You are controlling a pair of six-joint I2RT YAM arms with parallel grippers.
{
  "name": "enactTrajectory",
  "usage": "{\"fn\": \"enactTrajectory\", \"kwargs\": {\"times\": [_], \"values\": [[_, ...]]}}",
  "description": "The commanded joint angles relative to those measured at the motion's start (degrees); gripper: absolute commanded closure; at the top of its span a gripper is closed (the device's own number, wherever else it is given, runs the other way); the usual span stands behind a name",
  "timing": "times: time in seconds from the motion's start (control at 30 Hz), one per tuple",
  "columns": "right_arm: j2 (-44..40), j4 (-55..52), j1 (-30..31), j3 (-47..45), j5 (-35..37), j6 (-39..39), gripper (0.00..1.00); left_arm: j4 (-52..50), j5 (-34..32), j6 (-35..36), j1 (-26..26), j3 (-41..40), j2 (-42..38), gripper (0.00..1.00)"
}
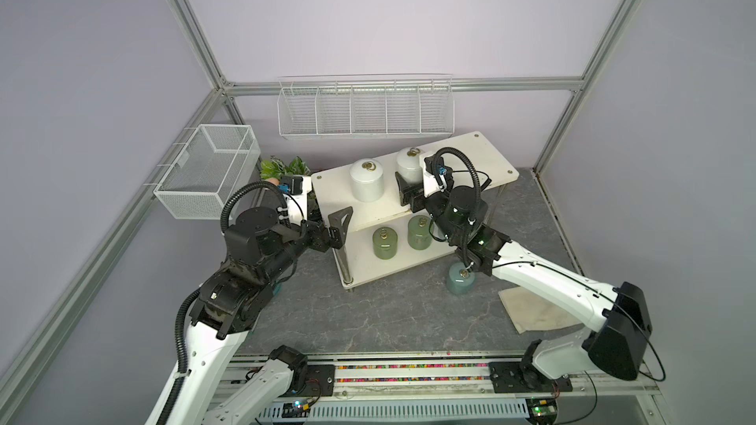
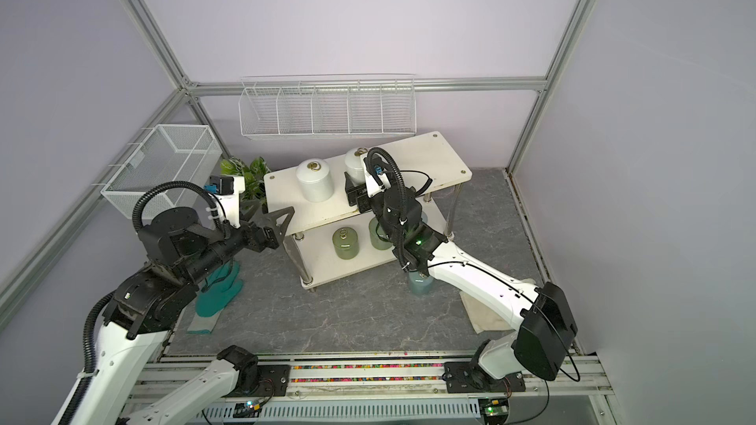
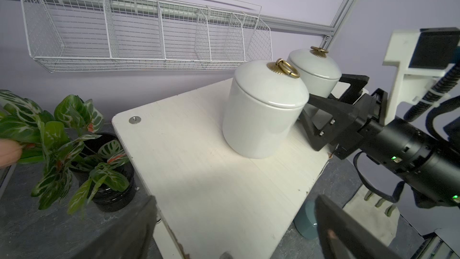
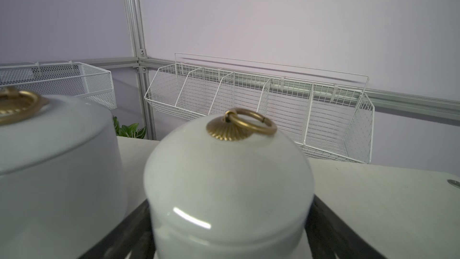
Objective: Remove the tea canisters from the shelf
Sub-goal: Pick up the tea canister from the shelf.
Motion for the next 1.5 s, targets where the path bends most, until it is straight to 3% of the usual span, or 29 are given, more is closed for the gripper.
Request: {"fn": "enactTrajectory", "kwargs": {"times": [0.0,0.97,1.23,1.47], "values": [[0.84,3.49,-0.59,1.35,1.37,1.04,0.11,-0.12,-0.56,0.91,-0.31,0.08,-0.08,0.00],[6.38,6.33,-1.03,4.40,3.21,1.83,0.11,-0.03,-0.95,1.23,-0.28,-0.30,0.07,0.00],[6.47,6.95,-1.12,3.70,2.73,2.01,0.00,-0.12,-1.10,1.28,-0.27,-0.37,0.27,0.00],[6.35,7.04,-1.11,3.12,3.07,1.75,0.04,-0.46,-1.30,1.27,-0.26,-0.03,0.48,0.00]]}}
